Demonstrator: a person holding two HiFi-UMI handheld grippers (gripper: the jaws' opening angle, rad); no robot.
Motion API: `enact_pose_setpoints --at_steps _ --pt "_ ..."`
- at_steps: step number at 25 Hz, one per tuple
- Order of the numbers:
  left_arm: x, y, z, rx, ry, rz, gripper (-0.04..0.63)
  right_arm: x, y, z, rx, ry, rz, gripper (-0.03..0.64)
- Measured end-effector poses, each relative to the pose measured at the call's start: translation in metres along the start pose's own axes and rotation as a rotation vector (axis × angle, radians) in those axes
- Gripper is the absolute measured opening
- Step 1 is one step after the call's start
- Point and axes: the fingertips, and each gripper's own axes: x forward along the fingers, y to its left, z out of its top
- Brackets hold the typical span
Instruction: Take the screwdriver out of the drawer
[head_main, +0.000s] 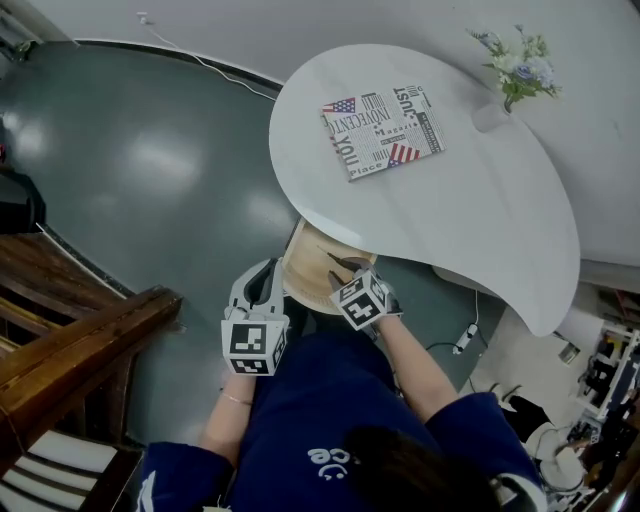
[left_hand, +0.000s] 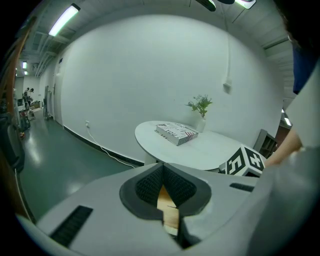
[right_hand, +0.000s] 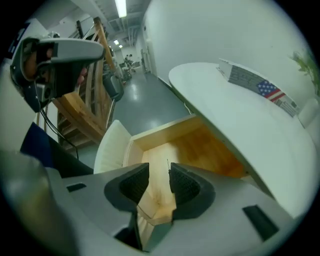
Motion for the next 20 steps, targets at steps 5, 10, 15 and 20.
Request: enact_pose_setpoints --at_steps 5,10,15,20 --pt "-0.004 0.004 -0.01 -0.023 0.021 0.049 0.005 0.023 0.001 -0.006 -0.064 0.079 0.021 0.147" --pt "-0.007 0.007 -0.016 -0.032 0.037 0.082 0.005 0.045 0.0 -0.012 -0.109 0.149 0.023 0.166" --pt "-0.008 0.008 -0.025 -0.061 0.056 0.113 0.005 0.068 -0.011 -0.02 -0.196 0.208 -0.016 0.166" --pt "-0.015 0.01 -0.044 -0.102 0.082 0.148 0.005 0.085 -0.012 -0.026 -0.231 0.24 0.0 0.164"
